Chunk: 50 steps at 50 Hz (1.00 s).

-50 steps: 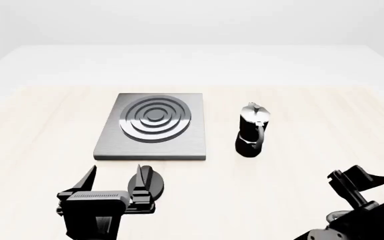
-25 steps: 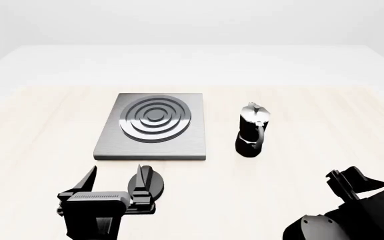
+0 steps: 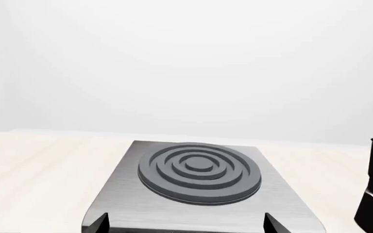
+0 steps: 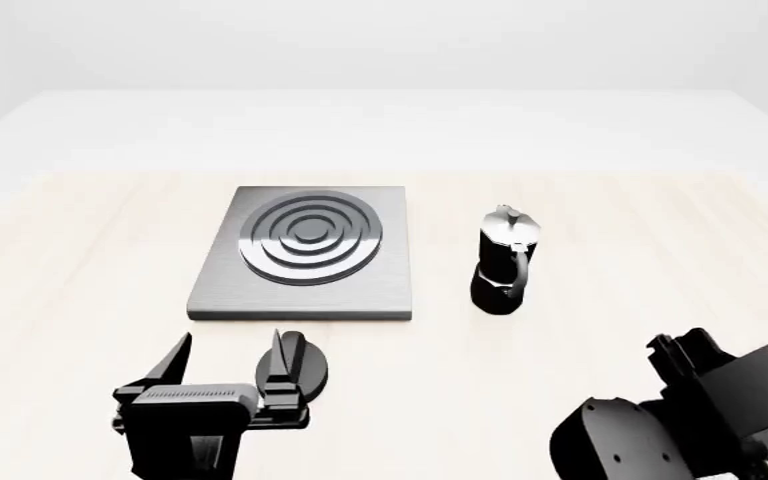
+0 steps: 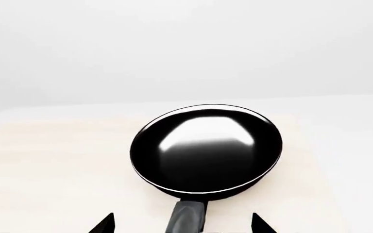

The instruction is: Put the frying pan on the stove.

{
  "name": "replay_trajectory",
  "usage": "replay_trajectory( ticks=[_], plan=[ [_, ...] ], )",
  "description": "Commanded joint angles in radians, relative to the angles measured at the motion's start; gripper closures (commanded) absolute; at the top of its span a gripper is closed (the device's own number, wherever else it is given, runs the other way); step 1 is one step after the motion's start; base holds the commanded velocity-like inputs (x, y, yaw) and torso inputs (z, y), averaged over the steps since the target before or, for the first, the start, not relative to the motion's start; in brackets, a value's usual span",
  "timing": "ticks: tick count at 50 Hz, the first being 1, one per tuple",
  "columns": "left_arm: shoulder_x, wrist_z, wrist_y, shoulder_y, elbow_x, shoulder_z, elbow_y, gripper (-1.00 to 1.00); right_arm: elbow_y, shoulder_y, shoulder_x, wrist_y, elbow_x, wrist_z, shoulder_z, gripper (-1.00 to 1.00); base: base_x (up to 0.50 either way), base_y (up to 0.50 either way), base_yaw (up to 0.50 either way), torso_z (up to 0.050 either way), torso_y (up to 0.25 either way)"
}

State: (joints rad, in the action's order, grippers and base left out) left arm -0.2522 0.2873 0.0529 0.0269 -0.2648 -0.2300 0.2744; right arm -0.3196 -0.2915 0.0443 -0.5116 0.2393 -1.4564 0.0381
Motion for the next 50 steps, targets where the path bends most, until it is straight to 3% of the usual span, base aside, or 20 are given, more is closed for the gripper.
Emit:
replay_trajectory(
  ticks=[1, 50],
  plan=[
    [-0.005, 0.007, 0.003, 0.000, -0.004, -0.003, -0.001, -1.00, 0.050, -0.035, -0.001, -0.005, 0.003, -0.030, -0.016, -1.00, 0.00, 0.00, 0.00, 0.000, 0.000],
    [-0.020, 0.022, -0.011, -0.010, -0.013, -0.022, -0.019, -1.00, 0.299, -0.192, -0.016, 0.066, 0.082, -0.082, 0.014, -1.00, 0.00, 0.00, 0.00, 0.000, 0.000]
  ],
)
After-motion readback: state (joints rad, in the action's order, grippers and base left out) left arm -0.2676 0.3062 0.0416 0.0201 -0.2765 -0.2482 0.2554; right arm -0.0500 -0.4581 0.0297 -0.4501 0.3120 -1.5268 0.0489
